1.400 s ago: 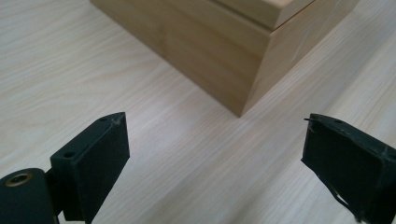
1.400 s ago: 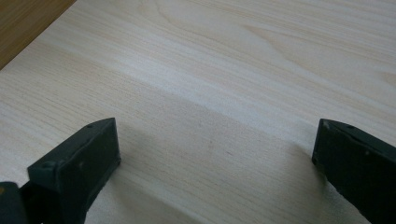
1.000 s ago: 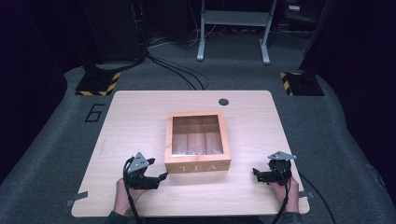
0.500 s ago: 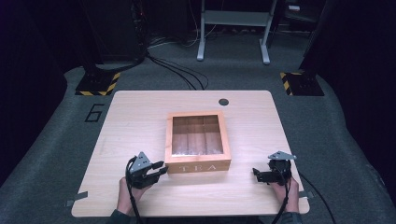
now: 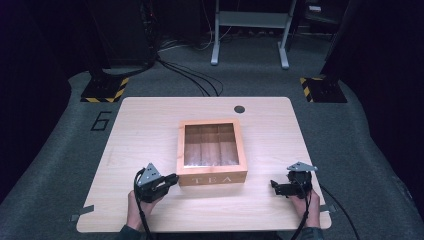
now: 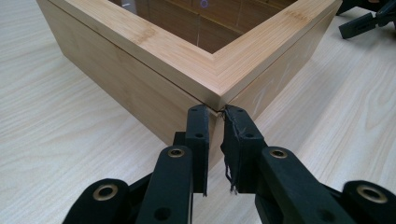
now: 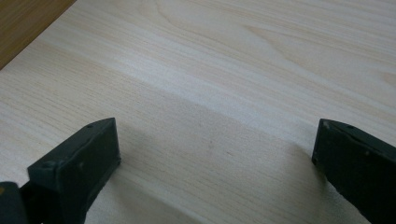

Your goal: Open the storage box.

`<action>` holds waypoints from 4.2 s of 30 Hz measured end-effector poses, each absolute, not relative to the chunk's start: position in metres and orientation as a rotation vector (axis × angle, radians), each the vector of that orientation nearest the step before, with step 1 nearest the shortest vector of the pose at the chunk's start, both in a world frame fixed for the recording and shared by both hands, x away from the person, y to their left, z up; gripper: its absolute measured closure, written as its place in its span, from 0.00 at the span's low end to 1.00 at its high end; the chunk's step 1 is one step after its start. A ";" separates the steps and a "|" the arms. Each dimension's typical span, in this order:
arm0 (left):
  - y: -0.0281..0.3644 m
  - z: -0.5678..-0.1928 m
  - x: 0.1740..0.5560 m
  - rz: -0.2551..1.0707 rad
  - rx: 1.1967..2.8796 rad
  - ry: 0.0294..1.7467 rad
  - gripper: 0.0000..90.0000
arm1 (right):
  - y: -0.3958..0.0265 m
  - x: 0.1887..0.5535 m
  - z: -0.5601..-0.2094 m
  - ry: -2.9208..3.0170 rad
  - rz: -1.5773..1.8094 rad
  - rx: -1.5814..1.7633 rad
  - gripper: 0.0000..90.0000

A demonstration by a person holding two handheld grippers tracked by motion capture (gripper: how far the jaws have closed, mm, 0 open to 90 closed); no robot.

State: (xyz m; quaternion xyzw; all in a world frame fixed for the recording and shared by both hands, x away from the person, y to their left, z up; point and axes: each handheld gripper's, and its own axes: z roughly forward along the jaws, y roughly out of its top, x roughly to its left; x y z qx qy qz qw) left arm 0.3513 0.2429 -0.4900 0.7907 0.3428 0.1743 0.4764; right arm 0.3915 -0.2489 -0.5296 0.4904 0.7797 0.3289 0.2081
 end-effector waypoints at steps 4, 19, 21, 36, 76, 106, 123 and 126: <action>0.244 -0.491 0.351 0.416 1.922 0.837 0.89 | -0.249 0.392 -0.530 2.169 0.916 1.365 0.00; 0.246 -0.491 0.351 0.397 1.870 0.827 0.89 | -0.249 0.392 -0.530 2.170 0.916 1.365 0.00; 0.246 -0.490 0.351 0.411 1.867 0.819 0.89 | -0.249 0.392 -0.530 2.171 0.916 1.365 0.00; 0.243 -0.484 0.353 0.440 1.807 0.811 0.90 | -0.249 0.392 -0.530 2.171 0.916 1.365 0.00; 0.236 -0.446 0.380 0.512 1.770 0.759 0.89 | -0.249 0.392 -0.530 2.171 0.916 1.364 0.00; 0.229 -0.410 0.409 0.559 1.745 0.717 0.89 | -0.249 0.392 -0.530 2.169 0.920 1.367 0.01; 0.226 -0.389 0.429 0.579 1.758 0.699 0.90 | -0.249 0.392 -0.529 2.169 0.920 1.369 0.01; 0.225 -0.386 0.433 0.584 1.753 0.700 0.90 | -0.249 0.392 -0.529 2.169 0.920 1.369 0.01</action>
